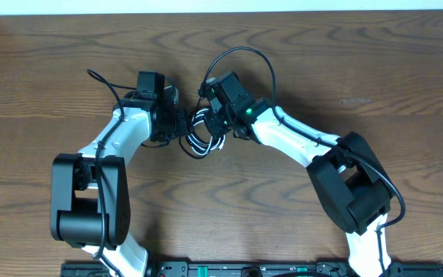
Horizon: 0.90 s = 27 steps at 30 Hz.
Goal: Untangle cables
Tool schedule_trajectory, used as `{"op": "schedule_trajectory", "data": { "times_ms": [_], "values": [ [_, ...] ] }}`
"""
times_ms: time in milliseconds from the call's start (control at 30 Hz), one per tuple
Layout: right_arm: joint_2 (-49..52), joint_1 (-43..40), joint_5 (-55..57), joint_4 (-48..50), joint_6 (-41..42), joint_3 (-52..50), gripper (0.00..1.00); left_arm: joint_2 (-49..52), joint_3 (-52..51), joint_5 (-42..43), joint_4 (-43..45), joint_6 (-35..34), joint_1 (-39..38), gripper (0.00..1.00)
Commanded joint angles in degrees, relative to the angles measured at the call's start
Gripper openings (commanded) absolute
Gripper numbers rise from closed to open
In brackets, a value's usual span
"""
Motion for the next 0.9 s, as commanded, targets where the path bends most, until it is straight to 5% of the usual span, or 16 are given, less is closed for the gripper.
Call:
{"op": "schedule_trajectory", "data": {
  "times_ms": [0,267,867],
  "values": [
    [-1.42,-0.87,2.49,-2.73,-0.87,1.14,0.26,0.66,0.92,-0.81,0.0,0.9,-0.07,0.46],
    [-1.29,-0.7,4.94,-9.92,-0.85,1.01,0.21,0.66,0.92,-0.81,0.15,0.9,-0.07,0.46],
    [-1.27,0.02,4.94,-9.55,-0.81,0.0,0.17,0.66,0.94,-0.79,0.15,0.9,-0.07,0.45]
  ]
}}
